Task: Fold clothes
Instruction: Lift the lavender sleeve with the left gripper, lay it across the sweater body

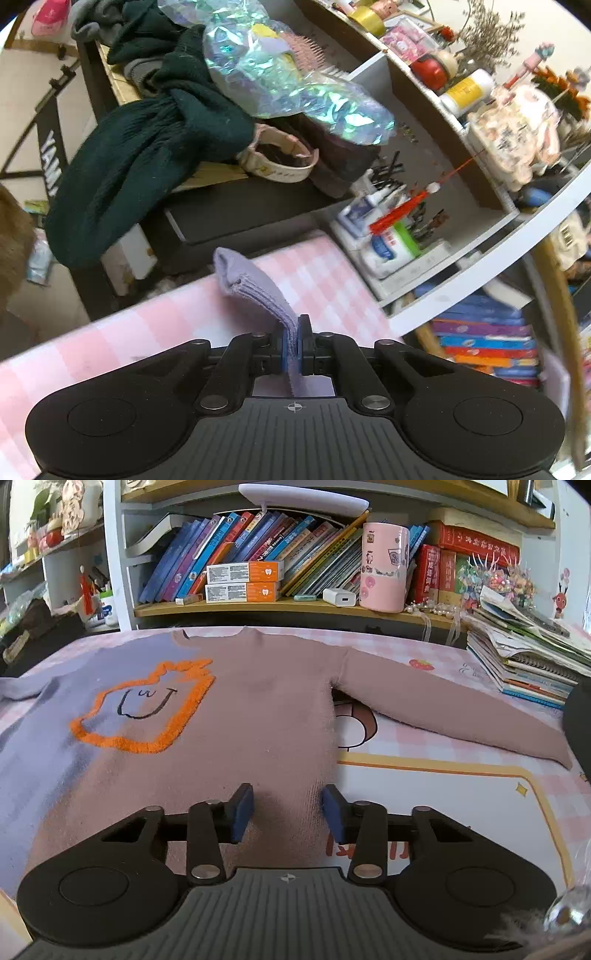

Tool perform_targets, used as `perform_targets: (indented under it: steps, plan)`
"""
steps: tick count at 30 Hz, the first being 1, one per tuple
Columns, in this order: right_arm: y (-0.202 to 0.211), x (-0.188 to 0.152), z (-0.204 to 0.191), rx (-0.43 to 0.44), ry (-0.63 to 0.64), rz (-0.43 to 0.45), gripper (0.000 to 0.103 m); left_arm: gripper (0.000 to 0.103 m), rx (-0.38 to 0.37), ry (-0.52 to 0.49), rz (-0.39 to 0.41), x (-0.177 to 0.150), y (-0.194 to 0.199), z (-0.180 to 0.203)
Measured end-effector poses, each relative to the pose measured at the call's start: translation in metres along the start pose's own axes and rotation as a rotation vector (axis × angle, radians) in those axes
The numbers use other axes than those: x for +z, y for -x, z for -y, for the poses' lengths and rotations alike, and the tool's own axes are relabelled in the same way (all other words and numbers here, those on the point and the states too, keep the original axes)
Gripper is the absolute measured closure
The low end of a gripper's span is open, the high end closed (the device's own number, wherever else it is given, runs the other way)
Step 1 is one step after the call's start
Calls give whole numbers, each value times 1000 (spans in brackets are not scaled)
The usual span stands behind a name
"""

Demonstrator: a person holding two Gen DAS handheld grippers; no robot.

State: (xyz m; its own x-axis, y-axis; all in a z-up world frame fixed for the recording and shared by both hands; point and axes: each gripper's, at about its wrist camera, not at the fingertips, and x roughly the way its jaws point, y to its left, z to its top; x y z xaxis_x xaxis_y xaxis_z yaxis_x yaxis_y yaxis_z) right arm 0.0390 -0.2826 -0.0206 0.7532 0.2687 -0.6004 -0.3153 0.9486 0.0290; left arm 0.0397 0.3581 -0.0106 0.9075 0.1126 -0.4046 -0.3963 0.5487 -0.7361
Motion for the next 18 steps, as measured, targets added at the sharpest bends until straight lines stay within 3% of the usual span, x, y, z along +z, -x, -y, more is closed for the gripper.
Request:
perform_targets:
  steps: [8,13,18]
  plan:
    - [0,-4,-2,-5,3,29,65,100,-256,-133,3,-11,13,104]
    - [0,-5,-6,-21,23,35,65,100,-393,-178,-74,-43,-9,175]
    - [0,-5,-11,-77,53,37,54,100,-475,-187,-159,-86,-40,232]
